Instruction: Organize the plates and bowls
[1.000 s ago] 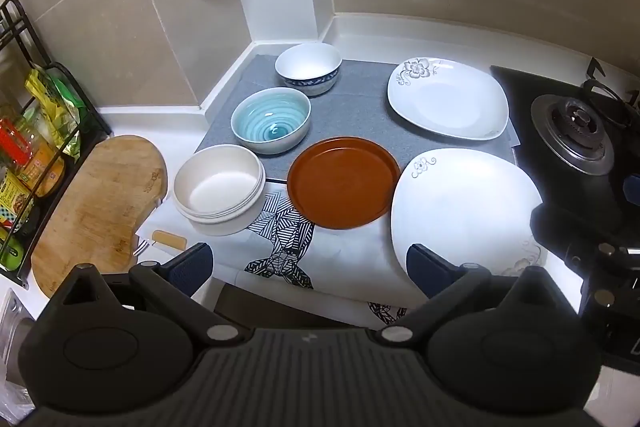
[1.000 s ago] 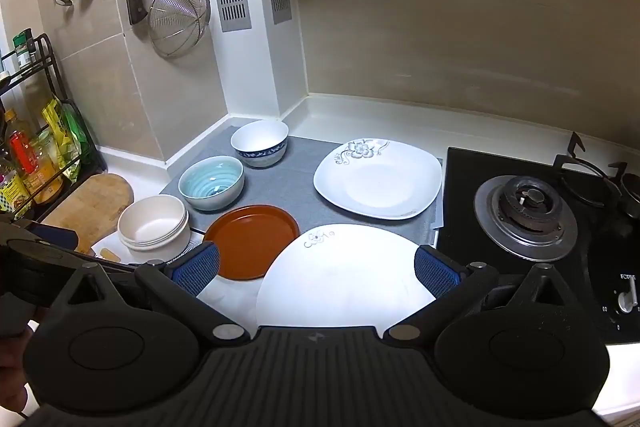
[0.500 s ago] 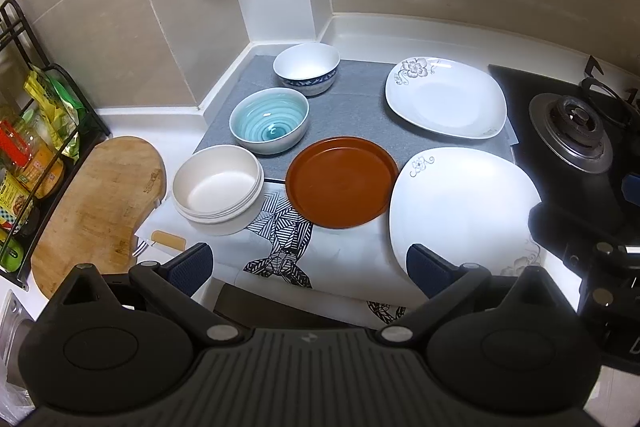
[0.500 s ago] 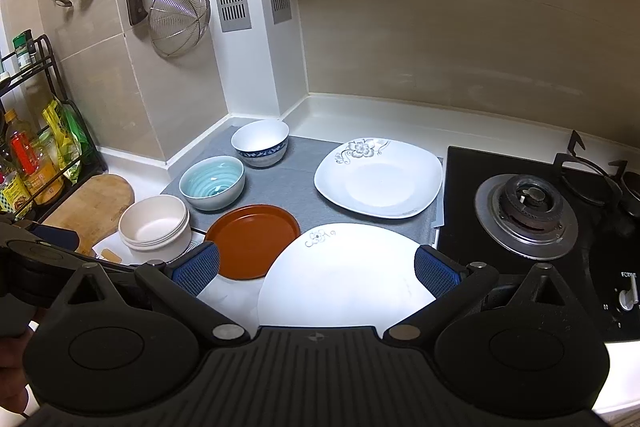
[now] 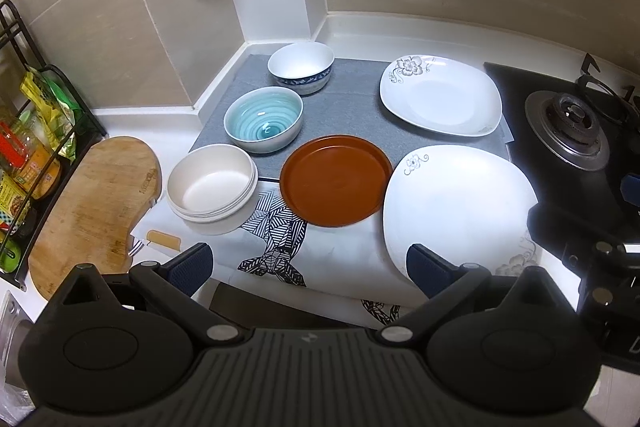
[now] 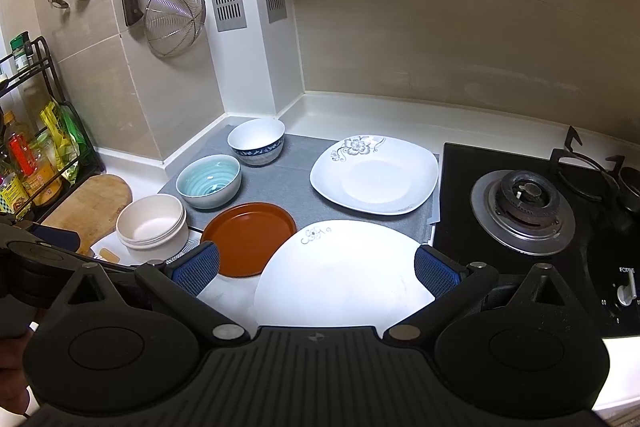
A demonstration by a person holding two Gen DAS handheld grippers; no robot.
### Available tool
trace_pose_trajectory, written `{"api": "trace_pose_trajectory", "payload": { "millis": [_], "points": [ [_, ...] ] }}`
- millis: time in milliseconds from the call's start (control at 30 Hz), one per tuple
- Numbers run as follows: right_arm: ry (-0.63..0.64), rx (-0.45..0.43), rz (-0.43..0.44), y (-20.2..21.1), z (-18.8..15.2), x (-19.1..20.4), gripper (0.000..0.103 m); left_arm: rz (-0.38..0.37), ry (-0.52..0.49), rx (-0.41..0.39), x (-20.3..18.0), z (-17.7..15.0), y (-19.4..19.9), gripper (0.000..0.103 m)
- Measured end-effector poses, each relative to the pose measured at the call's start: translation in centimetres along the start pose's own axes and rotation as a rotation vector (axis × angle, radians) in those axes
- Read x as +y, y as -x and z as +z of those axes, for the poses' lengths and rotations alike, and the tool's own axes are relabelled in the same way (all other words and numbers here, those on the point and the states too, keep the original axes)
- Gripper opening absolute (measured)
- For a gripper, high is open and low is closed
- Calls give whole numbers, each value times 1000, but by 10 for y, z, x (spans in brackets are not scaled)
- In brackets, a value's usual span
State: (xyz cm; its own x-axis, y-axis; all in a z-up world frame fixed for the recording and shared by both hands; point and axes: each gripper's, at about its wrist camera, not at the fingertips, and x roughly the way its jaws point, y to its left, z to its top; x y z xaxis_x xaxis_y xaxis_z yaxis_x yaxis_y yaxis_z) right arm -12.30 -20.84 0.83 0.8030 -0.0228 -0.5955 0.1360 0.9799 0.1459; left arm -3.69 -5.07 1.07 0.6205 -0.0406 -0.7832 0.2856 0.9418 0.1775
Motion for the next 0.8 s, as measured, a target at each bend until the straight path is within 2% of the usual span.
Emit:
{"api": "trace_pose_trajectory", "payload": {
  "millis": [333,400,533,800],
  "points": [
    [10,-5,-6,0,-4,-3,103,-3,-4,6,-5,-1,-1,103],
    [-14,30,6,-1,-2,-2,103,-4,-5,8,-7,-2,-2,103],
    [-35,29,28,-5,-1,-8,103,-9,1,13,-7,0,-5,103],
    [8,16,63,-25,7,-29,103,-72,133,63,13,0,-30,103]
  ]
}}
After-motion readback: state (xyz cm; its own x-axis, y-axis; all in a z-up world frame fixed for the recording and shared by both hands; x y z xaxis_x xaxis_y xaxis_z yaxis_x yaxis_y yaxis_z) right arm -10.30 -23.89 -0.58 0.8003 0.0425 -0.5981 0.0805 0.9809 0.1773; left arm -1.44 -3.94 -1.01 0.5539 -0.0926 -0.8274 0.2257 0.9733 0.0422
